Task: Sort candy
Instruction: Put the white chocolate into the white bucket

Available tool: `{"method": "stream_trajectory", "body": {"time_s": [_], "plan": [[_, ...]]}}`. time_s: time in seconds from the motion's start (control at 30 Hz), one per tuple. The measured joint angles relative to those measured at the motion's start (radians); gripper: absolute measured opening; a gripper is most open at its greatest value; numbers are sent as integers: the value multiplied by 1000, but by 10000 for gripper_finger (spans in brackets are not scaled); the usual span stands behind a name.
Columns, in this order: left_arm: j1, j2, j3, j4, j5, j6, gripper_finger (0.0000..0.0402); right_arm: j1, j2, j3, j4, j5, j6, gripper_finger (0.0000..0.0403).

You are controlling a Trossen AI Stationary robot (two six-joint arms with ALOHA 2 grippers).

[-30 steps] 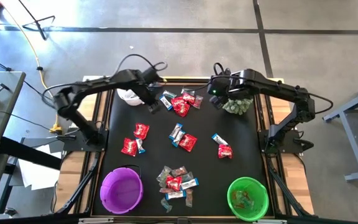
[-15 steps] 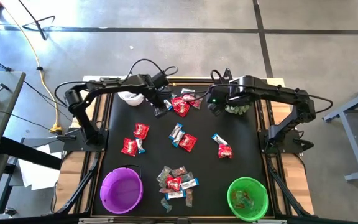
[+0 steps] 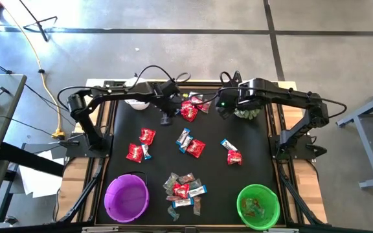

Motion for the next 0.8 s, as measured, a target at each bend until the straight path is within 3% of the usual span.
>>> {"method": "stream_trajectory", "body": {"time_s": [0.17,0.4,0.8], "plan": [[17,0,0,13,-105,-392,94,0,0,0,-2,21,48,206],[58,0,0,107,-137,-734,94,0,0,-1,-35,52,105,206],[87,112,0,180,-192,-1011,94,5,0,-1,-36,95,78,206]]}}
